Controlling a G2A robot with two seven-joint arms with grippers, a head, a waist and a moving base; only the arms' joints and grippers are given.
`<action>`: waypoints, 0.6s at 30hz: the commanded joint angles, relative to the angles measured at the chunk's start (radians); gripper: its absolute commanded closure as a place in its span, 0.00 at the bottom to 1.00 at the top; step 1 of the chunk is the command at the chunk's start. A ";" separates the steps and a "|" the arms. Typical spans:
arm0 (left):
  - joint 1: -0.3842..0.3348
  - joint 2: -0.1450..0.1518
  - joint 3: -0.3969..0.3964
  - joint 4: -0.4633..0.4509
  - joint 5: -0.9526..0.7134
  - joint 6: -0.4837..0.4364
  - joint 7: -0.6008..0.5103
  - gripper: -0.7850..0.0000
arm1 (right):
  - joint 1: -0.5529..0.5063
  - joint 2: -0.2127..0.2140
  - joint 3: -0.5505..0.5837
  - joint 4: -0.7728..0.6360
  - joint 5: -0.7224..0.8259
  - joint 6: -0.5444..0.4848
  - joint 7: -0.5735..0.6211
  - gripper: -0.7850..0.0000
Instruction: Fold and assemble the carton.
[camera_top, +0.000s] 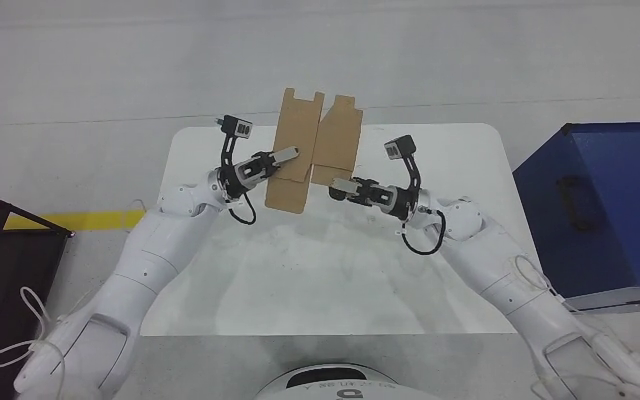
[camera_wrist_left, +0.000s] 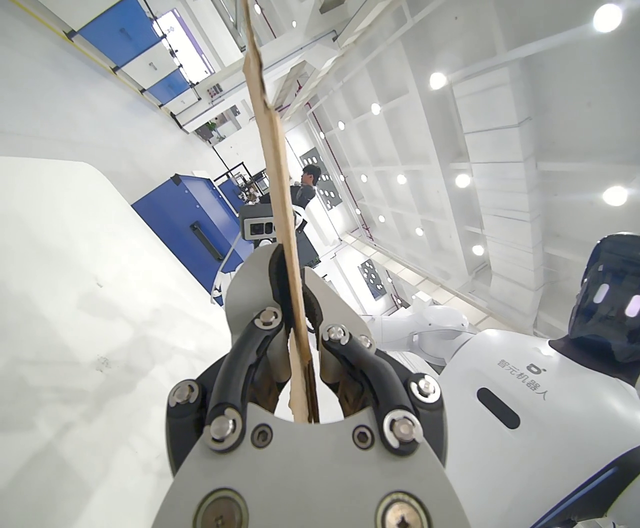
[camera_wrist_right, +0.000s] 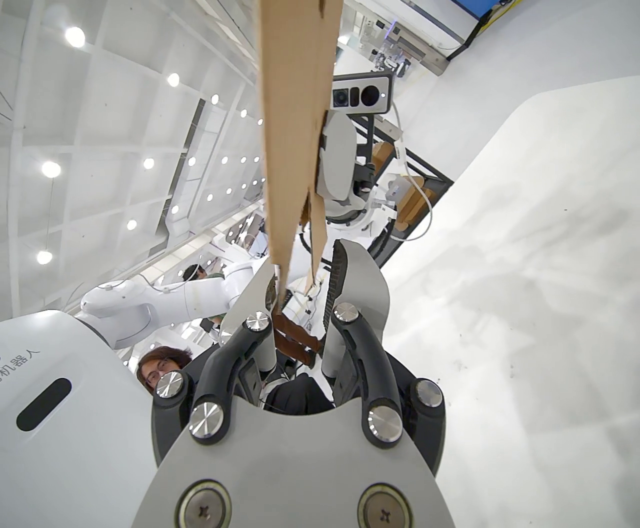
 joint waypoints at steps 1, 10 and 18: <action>-0.003 -0.003 0.003 0.005 -0.008 0.008 -0.008 1.00 | 0.001 -0.002 0.001 -0.001 -0.005 -0.005 -0.002 0.71; -0.011 -0.010 0.004 0.023 0.009 0.010 -0.010 1.00 | 0.007 -0.016 0.002 0.004 -0.056 0.003 -0.028 1.00; -0.012 -0.017 -0.002 0.059 0.014 -0.012 0.012 0.00 | 0.006 -0.019 0.025 0.021 -0.128 0.026 -0.057 1.00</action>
